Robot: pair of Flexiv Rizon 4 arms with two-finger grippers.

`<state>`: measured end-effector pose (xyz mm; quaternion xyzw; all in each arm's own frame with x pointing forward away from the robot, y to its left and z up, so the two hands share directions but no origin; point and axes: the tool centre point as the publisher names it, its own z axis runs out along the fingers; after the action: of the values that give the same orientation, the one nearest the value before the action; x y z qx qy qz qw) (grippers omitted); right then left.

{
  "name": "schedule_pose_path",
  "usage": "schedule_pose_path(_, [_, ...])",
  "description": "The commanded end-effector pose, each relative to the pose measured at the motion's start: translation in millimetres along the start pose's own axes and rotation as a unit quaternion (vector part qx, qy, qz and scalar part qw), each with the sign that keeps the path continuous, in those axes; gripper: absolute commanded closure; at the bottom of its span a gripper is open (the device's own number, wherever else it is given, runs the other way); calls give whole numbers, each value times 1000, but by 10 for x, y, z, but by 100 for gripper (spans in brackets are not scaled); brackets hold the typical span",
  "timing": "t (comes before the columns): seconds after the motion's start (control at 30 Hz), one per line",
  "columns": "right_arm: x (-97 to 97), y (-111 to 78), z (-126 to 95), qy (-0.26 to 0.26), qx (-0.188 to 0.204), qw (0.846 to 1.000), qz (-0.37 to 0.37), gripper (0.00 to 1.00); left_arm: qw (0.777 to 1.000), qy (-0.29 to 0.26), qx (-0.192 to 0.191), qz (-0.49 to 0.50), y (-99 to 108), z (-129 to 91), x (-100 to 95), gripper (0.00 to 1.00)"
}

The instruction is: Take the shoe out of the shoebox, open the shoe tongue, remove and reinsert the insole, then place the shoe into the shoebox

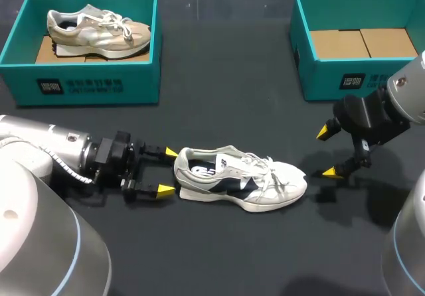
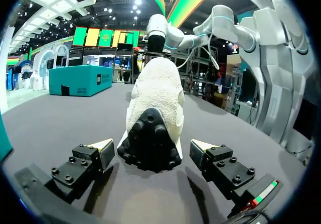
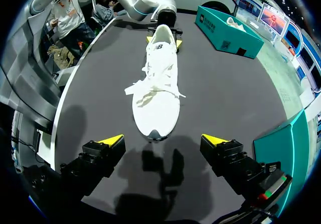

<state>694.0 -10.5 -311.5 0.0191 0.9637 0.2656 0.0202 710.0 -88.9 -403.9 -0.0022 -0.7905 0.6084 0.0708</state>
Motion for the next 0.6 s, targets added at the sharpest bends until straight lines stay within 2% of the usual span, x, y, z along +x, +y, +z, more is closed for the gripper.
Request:
schedule_pose_path(0.03, [11,1,3,-1,1,1000,0,0,1000,2,-3,0,-3,58,-23,0])
schedule_pose_path(0.6, [11,1,3,-1,1,1000,0,0,1000,12,-7,9,-66,262,-16,0])
